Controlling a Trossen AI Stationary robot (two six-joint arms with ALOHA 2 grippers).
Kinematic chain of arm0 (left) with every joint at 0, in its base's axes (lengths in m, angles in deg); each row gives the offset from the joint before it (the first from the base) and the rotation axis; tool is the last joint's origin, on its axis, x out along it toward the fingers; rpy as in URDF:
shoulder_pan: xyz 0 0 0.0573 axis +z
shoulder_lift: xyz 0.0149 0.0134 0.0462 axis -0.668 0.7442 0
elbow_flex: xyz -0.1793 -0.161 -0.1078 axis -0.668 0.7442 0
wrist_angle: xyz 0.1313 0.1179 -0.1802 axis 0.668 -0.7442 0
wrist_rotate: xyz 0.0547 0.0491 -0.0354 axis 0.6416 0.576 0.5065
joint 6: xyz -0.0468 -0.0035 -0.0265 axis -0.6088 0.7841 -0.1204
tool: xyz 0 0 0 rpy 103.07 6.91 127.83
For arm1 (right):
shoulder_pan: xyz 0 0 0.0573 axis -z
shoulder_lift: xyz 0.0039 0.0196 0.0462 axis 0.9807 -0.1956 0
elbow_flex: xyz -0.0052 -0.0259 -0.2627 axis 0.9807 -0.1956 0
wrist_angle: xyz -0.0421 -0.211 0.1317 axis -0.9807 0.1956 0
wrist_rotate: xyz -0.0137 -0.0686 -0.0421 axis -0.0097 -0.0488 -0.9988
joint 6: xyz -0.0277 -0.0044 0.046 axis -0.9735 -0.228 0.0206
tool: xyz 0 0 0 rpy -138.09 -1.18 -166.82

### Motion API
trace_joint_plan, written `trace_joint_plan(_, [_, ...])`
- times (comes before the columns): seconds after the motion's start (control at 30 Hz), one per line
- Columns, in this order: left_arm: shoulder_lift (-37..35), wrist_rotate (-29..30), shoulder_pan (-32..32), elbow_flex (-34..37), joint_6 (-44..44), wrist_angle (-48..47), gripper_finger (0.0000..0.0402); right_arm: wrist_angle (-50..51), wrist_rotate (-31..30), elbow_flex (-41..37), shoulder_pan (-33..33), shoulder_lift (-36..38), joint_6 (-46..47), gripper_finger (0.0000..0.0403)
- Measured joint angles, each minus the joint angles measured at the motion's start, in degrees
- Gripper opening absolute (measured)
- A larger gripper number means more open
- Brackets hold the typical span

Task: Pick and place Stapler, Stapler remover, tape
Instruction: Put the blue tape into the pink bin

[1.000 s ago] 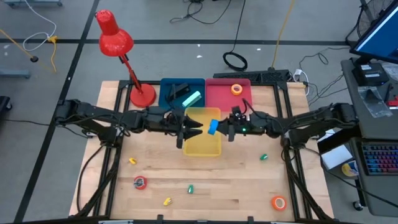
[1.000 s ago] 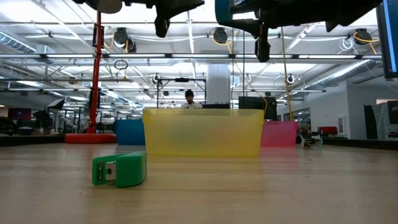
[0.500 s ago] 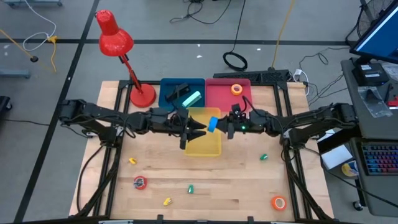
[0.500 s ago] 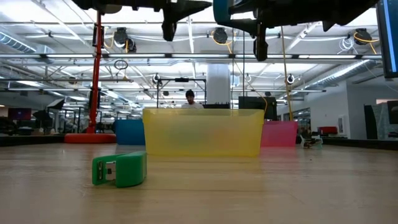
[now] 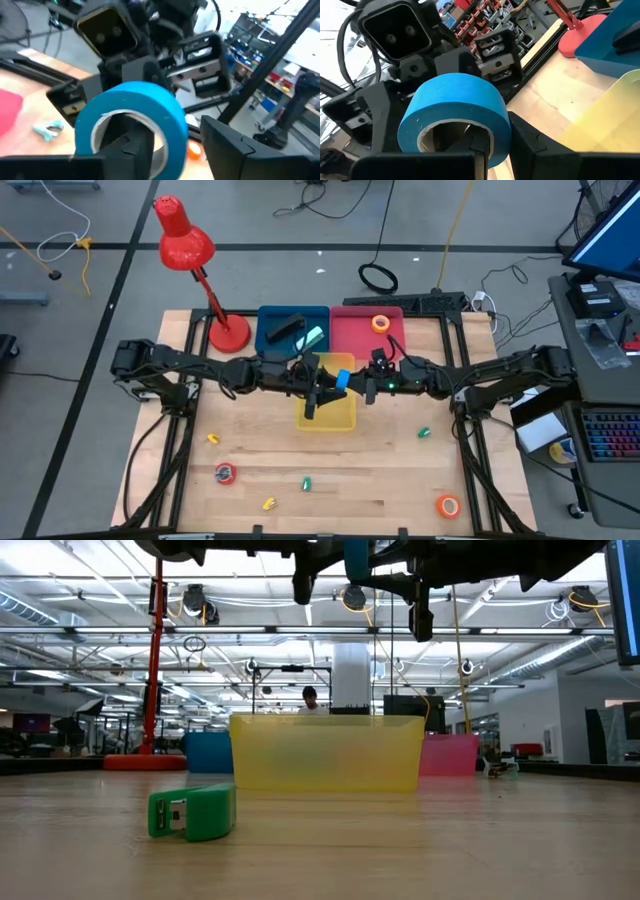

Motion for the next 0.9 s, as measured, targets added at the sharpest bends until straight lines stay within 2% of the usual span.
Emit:
trace_joint_plan(0.1, [0.17, -1.95, 0.1, -0.91, -0.4, -2.86, 0.0112, 0.83, 0.37, 0.0, -0.02, -0.12, -0.09, 0.0033])
trace_joint_plan(0.2, [0.23, -4.69, 0.38, -1.57, 1.41, -5.44, 0.0041, 2.12, 2.49, 0.09, -0.01, -0.12, -0.94, 0.0054])
trace_joint_plan(0.33, [-0.58, -8.66, 1.01, -1.49, 1.29, -7.69, 0.0036, 5.41, 9.2, 0.09, 0.14, 0.04, -2.88, 0.0108])
trace_joint_plan(0.43, [-2.18, -9.07, 1.36, -1.54, 1.5, -12.91, 0.0036, 10.79, 16.63, 0.0, 0.26, 0.4, -3.22, 0.0136])
trace_joint_plan(0.53, [-3.79, -6.48, 1.39, -1.53, 3.03, -17.98, 0.0036, 14.57, 23.25, 0.0, 0.46, 0.86, -2.82, 0.015])
trace_joint_plan(0.63, [-4.24, -2.44, 1.28, -1.83, 4.74, -17.92, 0.0036, 16.82, 27.68, -0.11, 0.46, 1.34, -3.12, 0.0154])
trace_joint_plan(0.77, [-2.94, 3.78, 1.28, -5.58, 8.51, -20.68, 0.0036, 16.55, 27.95, -0.08, -0.09, 3.21, -6.26, 0.015])
trace_joint_plan(0.9, [-0.6, 10.92, 1.53, -11.14, 14.42, -27.97, 0.0036, 17.51, 26.97, -0.11, 0.17, 6.63, -9.45, 0.0138])
